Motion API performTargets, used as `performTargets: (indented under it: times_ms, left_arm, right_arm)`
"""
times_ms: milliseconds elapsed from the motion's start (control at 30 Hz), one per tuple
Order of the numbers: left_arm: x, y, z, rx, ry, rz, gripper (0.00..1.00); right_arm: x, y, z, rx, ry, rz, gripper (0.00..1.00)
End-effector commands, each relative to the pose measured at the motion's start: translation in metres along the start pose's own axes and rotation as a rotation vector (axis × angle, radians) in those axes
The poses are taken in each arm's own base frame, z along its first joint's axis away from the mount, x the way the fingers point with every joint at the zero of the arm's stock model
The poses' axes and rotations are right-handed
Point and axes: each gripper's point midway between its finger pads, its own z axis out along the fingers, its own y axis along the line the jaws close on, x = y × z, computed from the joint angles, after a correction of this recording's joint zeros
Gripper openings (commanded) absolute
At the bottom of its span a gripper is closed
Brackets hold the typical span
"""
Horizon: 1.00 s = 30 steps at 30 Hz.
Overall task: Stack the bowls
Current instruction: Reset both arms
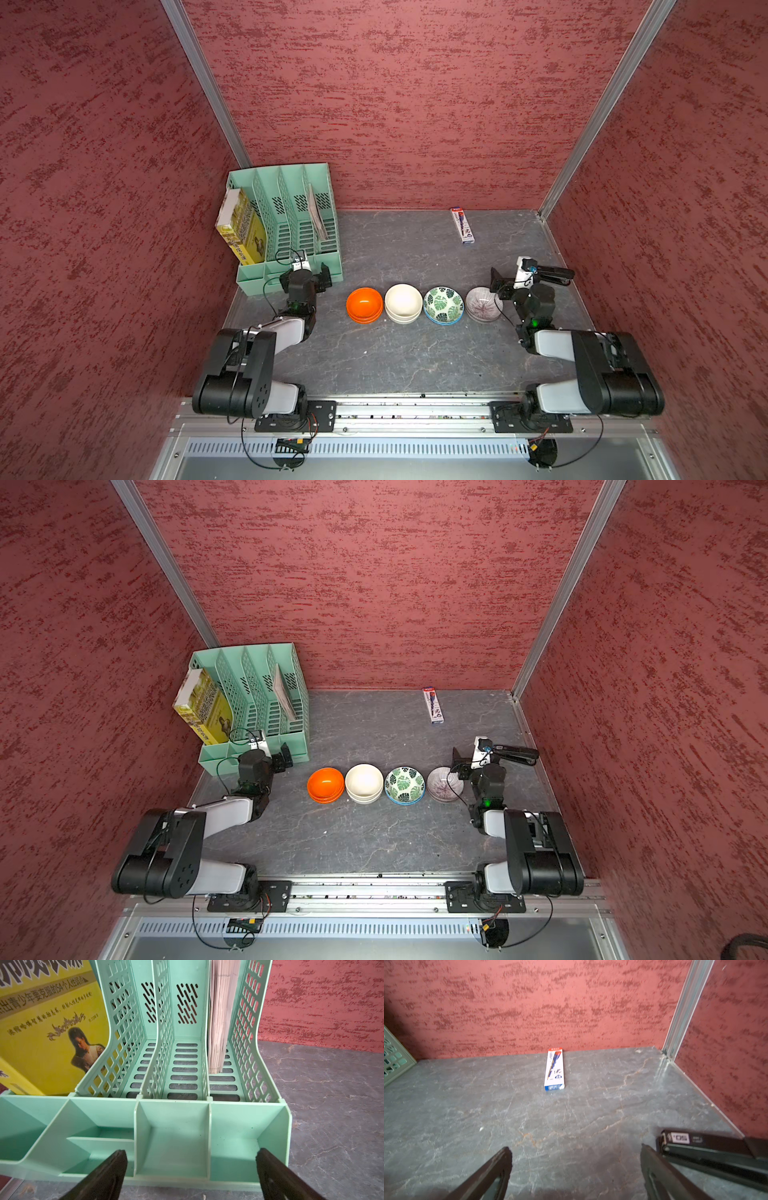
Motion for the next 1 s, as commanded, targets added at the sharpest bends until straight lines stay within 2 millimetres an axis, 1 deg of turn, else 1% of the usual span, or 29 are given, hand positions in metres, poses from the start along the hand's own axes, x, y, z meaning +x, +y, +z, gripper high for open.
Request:
performTargets:
  times_ms: [0,67,167,200,267,300,433,567,767,967]
  left_arm:
    - [-0.011,-0.004,0.004,0.041,-0.060,-0.005,1.00]
    - [-0.011,-0.003,0.005,0.062,-0.062,-0.018,1.00]
    - [-0.004,-0.005,0.007,0.111,-0.053,-0.028,1.00]
    - [-0.003,-0.005,0.007,0.116,-0.078,-0.029,1.00]
    - [0.002,-0.003,0.007,0.109,-0.054,-0.034,1.00]
    - [-0.002,-0.004,0.007,0.115,-0.080,-0.031,1.00]
    - [0.001,-0.004,0.007,0.116,-0.058,-0.035,1.00]
    - [-0.001,-0.004,0.007,0.116,-0.072,-0.034,1.00]
    - [0.000,-0.004,0.007,0.115,-0.066,-0.035,1.00]
    - [0.000,-0.004,0.007,0.115,-0.066,-0.034,1.00]
  right_arm:
    - [-0.007,0.006,0.000,-0.025,-0.064,-0.026,0.98]
    - [-0.003,0.008,0.003,-0.029,-0.056,-0.034,0.98]
    - [0.001,0.011,0.005,-0.037,-0.043,-0.042,0.98]
    - [0.000,0.011,0.005,-0.037,-0.046,-0.044,0.98]
    - [0.000,0.010,0.005,-0.034,-0.051,-0.044,0.98]
    - [0.000,0.009,0.005,-0.030,-0.047,-0.043,0.99]
    - [0.001,0.010,0.010,-0.031,-0.025,-0.043,0.98]
    - [0.004,0.012,0.016,-0.041,0.011,-0.047,0.98]
    - [0.007,0.015,0.027,-0.060,0.070,-0.047,0.98]
    - [0.005,0.016,0.027,-0.063,0.065,-0.047,0.98]
